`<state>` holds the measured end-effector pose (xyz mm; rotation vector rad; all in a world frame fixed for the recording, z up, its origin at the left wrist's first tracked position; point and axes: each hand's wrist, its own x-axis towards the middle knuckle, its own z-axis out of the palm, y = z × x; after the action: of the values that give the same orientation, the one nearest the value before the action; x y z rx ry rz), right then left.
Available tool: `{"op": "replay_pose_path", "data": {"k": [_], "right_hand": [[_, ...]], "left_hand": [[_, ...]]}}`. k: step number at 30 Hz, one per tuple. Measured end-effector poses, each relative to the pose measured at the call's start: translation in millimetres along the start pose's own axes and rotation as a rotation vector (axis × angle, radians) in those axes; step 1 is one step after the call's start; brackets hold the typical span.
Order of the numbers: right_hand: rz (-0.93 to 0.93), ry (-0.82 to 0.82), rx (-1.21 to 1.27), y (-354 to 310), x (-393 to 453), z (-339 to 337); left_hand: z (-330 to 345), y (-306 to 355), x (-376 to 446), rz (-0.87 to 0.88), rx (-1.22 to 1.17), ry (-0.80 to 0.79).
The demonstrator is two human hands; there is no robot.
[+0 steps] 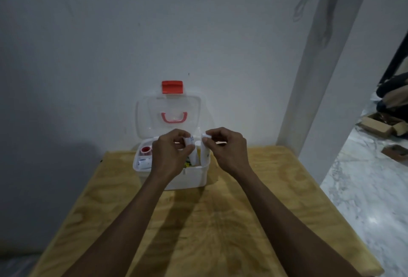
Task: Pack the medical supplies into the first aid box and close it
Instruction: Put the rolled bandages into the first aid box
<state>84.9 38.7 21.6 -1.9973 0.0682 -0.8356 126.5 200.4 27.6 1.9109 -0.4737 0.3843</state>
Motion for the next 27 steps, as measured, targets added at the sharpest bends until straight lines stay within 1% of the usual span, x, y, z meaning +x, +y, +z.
{"op": "replay_pose_path", "data": {"k": [4, 11, 17, 22, 27], "right_hand": [[0.045, -0.047, -0.038, 10, -6, 2], [0.102, -0.123, -0.105, 22, -15, 10], [0.117, -0.13, -0.147, 21, -18, 11], [0.15, -0.139, -0.175, 18, -16, 12], [0.13, -0.147, -0.175, 18, -17, 10]], "left_hand": [[4, -8, -2, -0.037, 0.064, -0.081], [5, -17, -5, -0.047, 0.193, -0.154], [5, -22, -3, -0.034, 0.312, -0.247], [6, -22, -3, -0.009, 0.329, -0.268], [5, -22, -6, -0.021, 0.289, -0.252]]}}
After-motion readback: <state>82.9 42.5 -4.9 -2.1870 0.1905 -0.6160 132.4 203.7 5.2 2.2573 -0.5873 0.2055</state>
